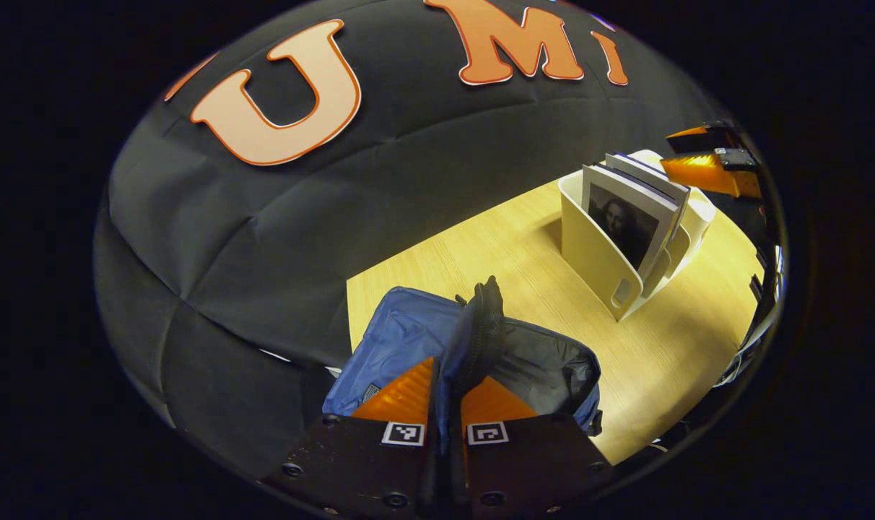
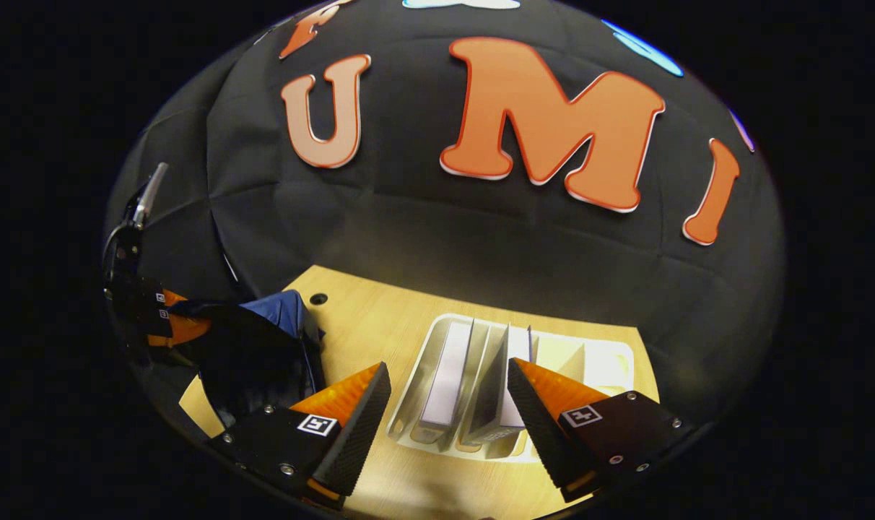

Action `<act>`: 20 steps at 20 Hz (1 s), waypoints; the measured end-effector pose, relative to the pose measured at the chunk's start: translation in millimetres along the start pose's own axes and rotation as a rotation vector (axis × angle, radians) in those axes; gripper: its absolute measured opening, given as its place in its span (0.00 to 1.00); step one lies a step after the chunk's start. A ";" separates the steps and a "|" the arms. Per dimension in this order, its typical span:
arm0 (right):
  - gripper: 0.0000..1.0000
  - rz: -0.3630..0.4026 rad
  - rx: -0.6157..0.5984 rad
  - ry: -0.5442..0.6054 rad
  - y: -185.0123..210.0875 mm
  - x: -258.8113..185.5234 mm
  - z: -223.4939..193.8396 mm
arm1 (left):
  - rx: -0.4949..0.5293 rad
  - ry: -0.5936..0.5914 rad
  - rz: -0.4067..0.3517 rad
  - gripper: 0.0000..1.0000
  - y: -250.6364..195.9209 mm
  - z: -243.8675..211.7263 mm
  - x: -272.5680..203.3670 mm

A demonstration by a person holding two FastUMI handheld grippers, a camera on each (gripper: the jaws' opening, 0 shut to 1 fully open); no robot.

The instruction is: Open the schoolbag, grab two books from the bookshelf and put them into the schoolbag.

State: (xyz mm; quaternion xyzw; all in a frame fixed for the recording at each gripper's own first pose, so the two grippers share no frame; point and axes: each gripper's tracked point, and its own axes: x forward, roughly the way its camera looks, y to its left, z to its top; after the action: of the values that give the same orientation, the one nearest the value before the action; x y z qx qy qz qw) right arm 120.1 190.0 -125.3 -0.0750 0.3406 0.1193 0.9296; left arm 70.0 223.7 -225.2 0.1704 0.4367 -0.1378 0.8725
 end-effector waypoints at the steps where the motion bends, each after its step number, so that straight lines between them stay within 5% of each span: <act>1: 0.97 0.001 -0.006 0.039 2.3 7.6 -2.8 | 0.005 0.005 -0.011 0.07 1.1 2.3 1.8; 8: 0.92 0.005 0.028 0.308 8.4 58.7 -24.5 | 0.030 0.027 -0.066 0.07 6.9 5.3 10.5; 12: 0.75 -0.028 0.005 0.417 -1.1 76.9 -36.9 | 0.037 0.032 -0.084 0.08 7.8 5.2 14.6; 13: 0.58 -0.041 0.003 0.444 -2.7 79.2 -41.3 | 0.041 0.031 -0.089 0.07 6.8 4.3 14.3; 14: 0.63 -0.042 0.004 0.470 -2.3 82.9 -45.9 | 0.045 0.030 -0.092 0.07 6.4 4.6 14.1; 16: 0.50 -0.036 0.014 0.536 -0.9 84.4 -54.0 | 0.044 0.031 -0.093 0.07 7.4 3.8 15.4; 17: 0.54 -0.031 0.016 0.554 0.0 88.3 -57.2 | 0.042 0.032 -0.093 0.07 7.5 3.0 16.8; 18: 0.46 -0.034 0.017 0.577 -1.4 88.0 -57.8 | 0.037 0.033 -0.094 0.07 7.2 2.3 17.1; 20: 0.45 -0.022 0.040 0.614 1.3 89.4 -60.6 | 0.034 0.034 -0.102 0.08 5.3 0.7 17.0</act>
State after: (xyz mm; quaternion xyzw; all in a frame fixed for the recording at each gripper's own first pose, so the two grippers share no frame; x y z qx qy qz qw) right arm 148.5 193.2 -229.4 -0.0930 0.6071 0.0741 0.7857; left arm 82.4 226.7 -237.7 0.1650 0.4570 -0.1864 0.8539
